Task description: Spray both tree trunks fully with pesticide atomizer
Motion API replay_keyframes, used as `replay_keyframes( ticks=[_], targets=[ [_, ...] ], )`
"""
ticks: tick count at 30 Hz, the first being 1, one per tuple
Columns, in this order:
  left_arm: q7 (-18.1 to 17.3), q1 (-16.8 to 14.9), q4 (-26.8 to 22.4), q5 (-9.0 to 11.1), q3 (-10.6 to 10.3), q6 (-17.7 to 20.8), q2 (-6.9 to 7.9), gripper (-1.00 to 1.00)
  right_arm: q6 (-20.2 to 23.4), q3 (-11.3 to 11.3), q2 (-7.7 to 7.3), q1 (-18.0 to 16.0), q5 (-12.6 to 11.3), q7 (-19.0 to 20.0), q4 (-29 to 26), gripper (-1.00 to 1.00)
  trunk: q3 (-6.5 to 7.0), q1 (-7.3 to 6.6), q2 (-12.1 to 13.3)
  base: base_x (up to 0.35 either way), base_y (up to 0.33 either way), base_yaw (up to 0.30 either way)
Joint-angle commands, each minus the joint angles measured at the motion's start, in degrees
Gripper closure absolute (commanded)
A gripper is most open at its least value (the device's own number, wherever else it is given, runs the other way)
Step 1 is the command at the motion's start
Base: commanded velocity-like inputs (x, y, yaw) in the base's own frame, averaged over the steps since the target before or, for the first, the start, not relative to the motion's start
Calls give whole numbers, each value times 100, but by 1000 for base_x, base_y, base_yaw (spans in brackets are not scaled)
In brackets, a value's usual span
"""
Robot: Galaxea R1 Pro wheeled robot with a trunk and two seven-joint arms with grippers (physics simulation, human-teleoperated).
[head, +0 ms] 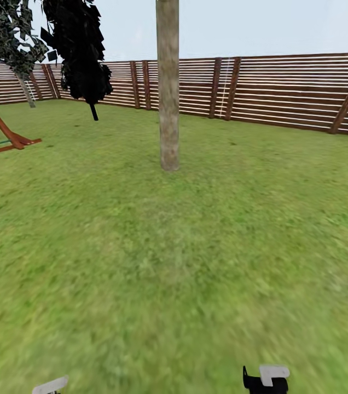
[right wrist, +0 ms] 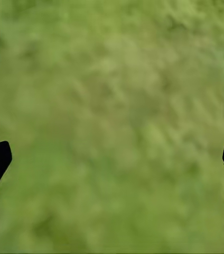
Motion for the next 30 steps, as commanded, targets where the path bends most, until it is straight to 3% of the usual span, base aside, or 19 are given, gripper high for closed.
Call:
replay_keyframes(
  ticks=[1, 30],
  targets=[
    [0, 0, 0, 1, 2, 2, -1, 100, 0, 0, 0, 0, 0, 0, 0, -100, 9, 0, 0, 336, 0, 0],
    [0, 0, 0, 1, 2, 5, -8, 100, 3, -9, -14, 0, 9, 0, 0, -100, 38, 0, 0, 336, 0, 0]
  ],
)
